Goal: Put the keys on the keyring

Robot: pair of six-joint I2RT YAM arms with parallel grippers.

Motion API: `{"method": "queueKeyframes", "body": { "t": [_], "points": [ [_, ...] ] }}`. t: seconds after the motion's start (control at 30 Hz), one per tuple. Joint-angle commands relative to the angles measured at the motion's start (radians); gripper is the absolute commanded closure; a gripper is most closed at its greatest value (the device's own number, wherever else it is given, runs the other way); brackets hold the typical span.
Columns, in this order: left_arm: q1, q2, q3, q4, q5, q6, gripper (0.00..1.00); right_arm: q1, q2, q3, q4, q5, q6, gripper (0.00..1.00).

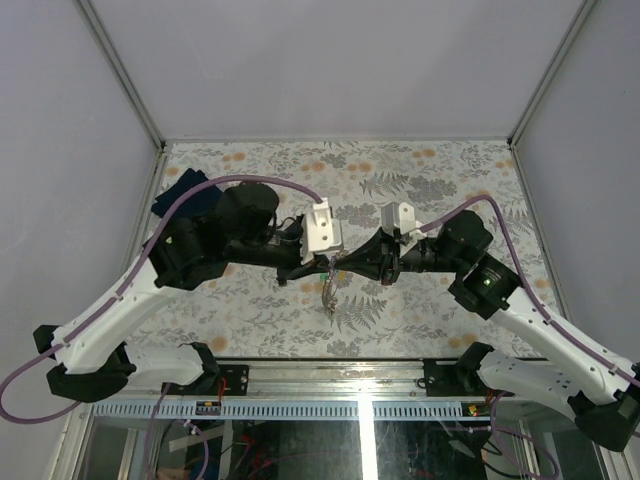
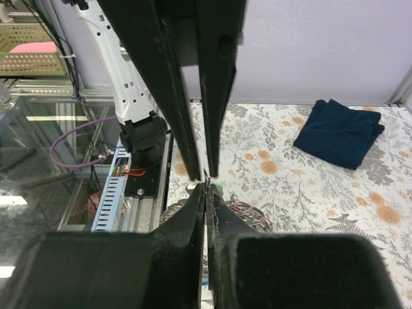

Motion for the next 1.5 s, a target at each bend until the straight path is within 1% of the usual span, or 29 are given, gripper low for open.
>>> {"method": "queueKeyframes", "body": {
  "t": [0.0,0.1,0.27,0.4,0.6,1.03,1.1,1.2,1.33,1.37,1.47],
  "points": [
    [-0.008,-0.112,-0.057,0.174,0.042,-0.009,0.83,-0.002,-0.065,0.029,0.07,0.052,0.045,1.0],
    [-0.007,-0.163,-0.11,0.25,0.052,-0.024,0.78,-0.002,-0.083,0.04,0.091,0.045,0.067,1.0],
    [-0.008,-0.237,-0.198,0.377,0.068,-0.065,0.76,-0.002,-0.111,0.054,0.11,0.028,0.1,1.0],
    [-0.007,-0.266,-0.249,0.454,0.075,-0.092,0.74,-0.001,-0.118,0.061,0.125,0.021,0.113,1.0],
    [-0.007,-0.254,-0.257,0.48,0.093,-0.096,0.71,-0.003,-0.117,0.07,0.136,0.015,0.122,1.0],
    [-0.008,-0.225,-0.258,0.48,0.136,-0.094,0.74,-0.002,-0.119,0.075,0.143,0.014,0.123,1.0],
    [-0.008,-0.218,-0.256,0.473,0.141,-0.09,0.77,-0.001,-0.12,0.076,0.142,0.013,0.125,1.0],
    [-0.008,-0.211,-0.251,0.465,0.145,-0.086,0.88,-0.002,-0.123,0.076,0.144,0.015,0.126,1.0],
    [-0.007,-0.207,-0.246,0.462,0.144,-0.084,0.98,-0.001,-0.13,0.075,0.145,0.018,0.128,1.0],
    [-0.007,-0.205,-0.244,0.461,0.145,-0.084,1.0,-0.002,-0.131,0.075,0.146,0.019,0.128,1.0],
    [-0.007,-0.204,-0.246,0.463,0.153,-0.081,1.0,-0.003,-0.136,0.078,0.144,0.022,0.129,1.0]
  ]
}}
